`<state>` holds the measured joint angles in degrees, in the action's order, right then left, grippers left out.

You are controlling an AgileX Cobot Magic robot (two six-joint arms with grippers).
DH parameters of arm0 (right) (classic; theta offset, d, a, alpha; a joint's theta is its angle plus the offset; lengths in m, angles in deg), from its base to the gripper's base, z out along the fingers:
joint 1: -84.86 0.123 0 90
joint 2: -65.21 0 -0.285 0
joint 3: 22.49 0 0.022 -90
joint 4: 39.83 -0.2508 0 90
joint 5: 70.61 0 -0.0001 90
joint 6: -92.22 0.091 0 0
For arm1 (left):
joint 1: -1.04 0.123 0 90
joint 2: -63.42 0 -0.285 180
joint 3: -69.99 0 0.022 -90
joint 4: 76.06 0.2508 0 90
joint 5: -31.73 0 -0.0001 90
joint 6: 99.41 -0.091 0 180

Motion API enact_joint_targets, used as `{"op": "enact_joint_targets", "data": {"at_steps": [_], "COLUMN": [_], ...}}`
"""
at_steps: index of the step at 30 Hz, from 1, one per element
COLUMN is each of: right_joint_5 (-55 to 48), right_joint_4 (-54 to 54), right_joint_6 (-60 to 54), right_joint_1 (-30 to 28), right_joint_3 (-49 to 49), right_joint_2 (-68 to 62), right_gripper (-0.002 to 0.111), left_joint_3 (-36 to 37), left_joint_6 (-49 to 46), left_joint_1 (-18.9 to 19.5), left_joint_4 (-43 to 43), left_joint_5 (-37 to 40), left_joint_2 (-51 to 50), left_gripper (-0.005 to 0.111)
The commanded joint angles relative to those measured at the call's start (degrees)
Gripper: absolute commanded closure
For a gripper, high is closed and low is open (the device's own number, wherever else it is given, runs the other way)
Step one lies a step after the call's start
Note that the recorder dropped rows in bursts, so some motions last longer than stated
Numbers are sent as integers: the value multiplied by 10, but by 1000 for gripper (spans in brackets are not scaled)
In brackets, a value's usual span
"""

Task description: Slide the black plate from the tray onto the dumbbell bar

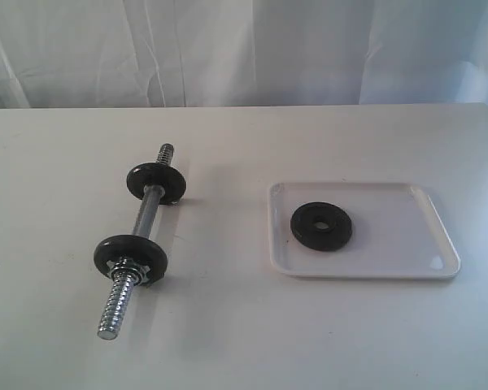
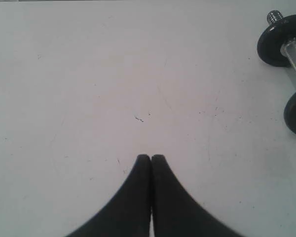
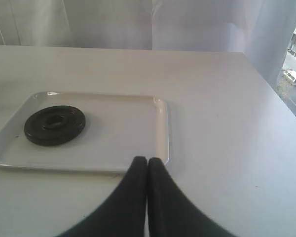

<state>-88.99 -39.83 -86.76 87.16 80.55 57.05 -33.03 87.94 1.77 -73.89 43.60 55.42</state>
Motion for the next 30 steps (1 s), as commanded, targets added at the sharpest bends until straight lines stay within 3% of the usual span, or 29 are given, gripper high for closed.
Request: {"op": "enact_joint_targets", "data": {"at_steps": [1, 25, 30], "right_joint_5": [5, 5, 6], "right_joint_4": [0, 0, 0], "right_joint_6": [2, 2, 2], "right_joint_1": [1, 1, 1], "right_joint_3": [-3, -3, -3], "right_joint_2": [4, 4, 4], "right_gripper": [108, 108, 108], "left_joint_3": [2, 2, 2], "left_joint_6": [4, 4, -52], "left_joint_1": [-3, -3, -3], "left_joint_4": [-5, -5, 0], "left_joint_5": [3, 2, 1], "left_joint_2": [2, 2, 2], "left_gripper": [107, 107, 107]}}
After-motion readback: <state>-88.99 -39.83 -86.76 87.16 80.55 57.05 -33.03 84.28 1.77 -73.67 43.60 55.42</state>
